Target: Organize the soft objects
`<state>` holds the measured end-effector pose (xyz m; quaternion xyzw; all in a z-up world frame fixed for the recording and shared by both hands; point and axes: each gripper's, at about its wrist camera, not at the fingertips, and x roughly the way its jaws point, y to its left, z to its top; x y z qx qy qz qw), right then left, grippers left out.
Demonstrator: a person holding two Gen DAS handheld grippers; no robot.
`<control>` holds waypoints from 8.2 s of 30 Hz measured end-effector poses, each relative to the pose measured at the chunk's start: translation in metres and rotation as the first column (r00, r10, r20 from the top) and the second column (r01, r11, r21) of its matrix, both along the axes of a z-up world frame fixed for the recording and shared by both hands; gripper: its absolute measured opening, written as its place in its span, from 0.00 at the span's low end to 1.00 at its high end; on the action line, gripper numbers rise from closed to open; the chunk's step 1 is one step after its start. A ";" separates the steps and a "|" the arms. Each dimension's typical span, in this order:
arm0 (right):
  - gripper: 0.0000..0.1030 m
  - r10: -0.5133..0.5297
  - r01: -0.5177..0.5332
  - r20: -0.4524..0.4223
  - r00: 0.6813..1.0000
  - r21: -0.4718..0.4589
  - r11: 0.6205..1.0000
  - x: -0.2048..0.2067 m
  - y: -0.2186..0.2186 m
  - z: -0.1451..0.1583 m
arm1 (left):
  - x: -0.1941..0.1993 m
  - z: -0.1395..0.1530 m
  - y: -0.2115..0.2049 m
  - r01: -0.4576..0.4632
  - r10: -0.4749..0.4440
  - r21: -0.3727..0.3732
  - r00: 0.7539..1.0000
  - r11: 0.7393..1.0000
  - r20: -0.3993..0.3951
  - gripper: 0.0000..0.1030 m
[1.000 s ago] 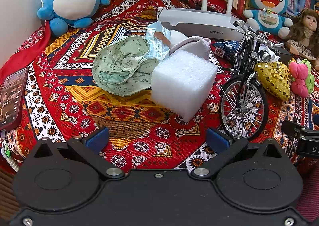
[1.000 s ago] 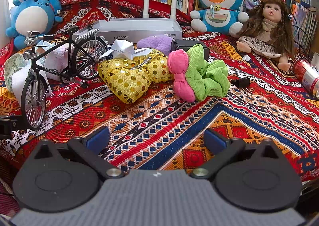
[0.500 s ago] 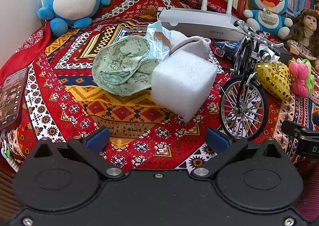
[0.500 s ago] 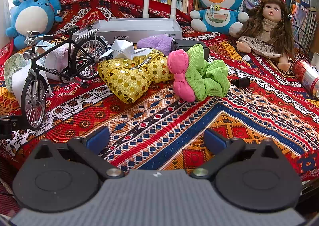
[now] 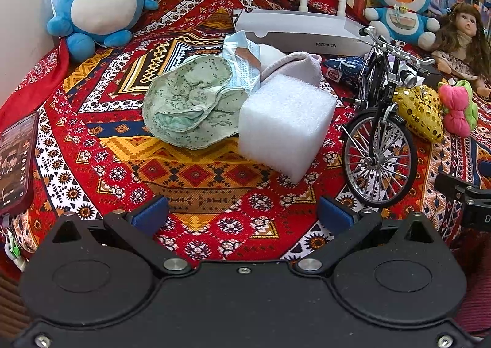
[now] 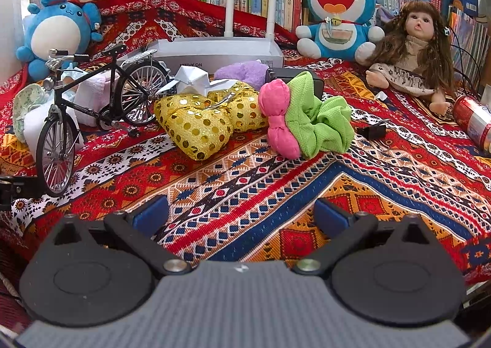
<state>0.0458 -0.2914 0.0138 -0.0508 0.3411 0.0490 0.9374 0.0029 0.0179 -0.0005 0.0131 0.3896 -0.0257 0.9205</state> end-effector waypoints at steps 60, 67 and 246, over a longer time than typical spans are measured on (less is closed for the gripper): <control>0.65 0.161 -0.162 0.144 0.977 0.000 0.987 0.050 0.031 0.010 | 0.029 0.018 0.009 0.049 -0.015 -0.321 0.994 0.946 0.105 0.57; 0.40 0.169 -0.178 0.129 0.977 0.060 0.982 0.042 0.026 0.026 | 0.019 0.042 0.013 0.080 -0.028 -0.302 0.984 0.950 0.175 0.56; 0.70 0.025 -0.035 0.137 0.990 0.068 0.997 0.061 -0.061 0.014 | 0.035 -0.006 0.066 -0.125 0.182 -0.270 0.963 0.955 0.199 0.87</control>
